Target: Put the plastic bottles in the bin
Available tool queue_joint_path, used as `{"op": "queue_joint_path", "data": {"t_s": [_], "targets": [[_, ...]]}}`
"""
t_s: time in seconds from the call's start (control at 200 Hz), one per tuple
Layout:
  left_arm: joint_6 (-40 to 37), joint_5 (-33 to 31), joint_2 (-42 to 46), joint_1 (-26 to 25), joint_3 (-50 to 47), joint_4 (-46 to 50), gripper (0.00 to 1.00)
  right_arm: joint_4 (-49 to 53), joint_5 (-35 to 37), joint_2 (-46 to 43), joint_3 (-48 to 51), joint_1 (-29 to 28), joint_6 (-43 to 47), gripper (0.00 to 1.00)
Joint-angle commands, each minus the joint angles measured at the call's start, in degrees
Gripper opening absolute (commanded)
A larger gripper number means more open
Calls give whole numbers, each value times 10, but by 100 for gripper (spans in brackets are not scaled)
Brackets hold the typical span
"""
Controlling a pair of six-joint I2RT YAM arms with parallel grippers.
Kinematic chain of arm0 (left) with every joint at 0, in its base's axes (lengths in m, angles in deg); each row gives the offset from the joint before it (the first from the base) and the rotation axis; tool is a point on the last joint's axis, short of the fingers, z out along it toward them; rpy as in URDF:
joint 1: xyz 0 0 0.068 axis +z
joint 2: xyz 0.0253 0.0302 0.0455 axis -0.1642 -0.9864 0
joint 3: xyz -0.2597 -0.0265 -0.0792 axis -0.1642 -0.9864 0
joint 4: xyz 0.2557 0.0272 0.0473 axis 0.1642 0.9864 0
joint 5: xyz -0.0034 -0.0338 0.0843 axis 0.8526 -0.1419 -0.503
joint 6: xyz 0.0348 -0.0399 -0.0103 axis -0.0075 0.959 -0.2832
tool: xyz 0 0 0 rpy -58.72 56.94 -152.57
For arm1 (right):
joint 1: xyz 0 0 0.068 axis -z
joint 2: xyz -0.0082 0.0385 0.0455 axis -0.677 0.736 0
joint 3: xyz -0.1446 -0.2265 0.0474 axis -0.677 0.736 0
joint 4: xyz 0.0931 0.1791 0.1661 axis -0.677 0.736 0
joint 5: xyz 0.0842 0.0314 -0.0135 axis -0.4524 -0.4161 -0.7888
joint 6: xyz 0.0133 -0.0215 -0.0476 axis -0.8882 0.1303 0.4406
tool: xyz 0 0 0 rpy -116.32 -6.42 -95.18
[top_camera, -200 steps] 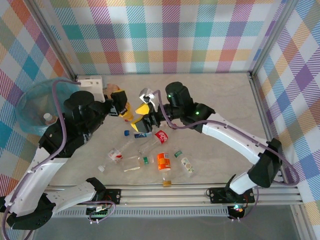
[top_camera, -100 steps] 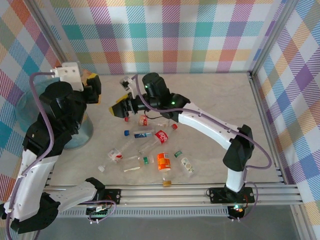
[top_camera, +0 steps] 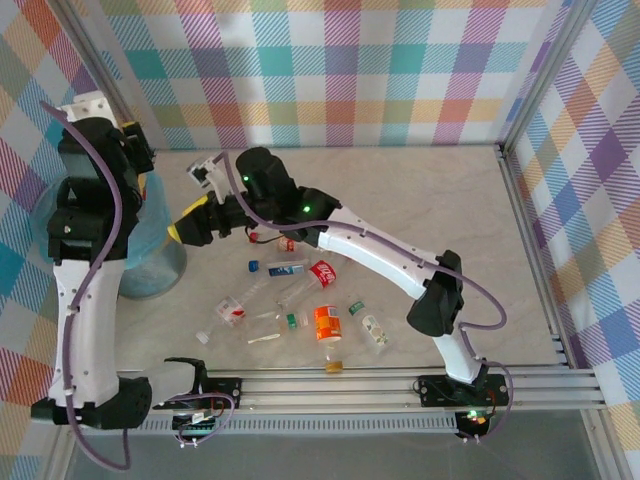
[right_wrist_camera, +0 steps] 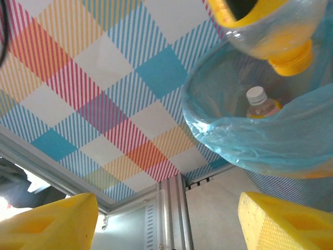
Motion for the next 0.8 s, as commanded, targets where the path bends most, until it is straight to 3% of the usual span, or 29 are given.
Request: {"op": "queue_joint_path", "data": {"t_s": [0.0, 0.15, 0.3, 0.795], "targets": [[38, 85, -2, 68, -22, -18, 44, 21, -5, 16, -25, -9, -1, 72], [77, 143, -13, 160, -67, -16, 44, 34, -6, 21, -25, -15, -1, 71], [97, 186, -4, 216, -133, -34, 45, 40, -12, 30, -26, -20, -1, 71], [74, 158, 40, 224, -304, -85, 52, 79, -21, 60, -24, -29, -10, 70]]}}
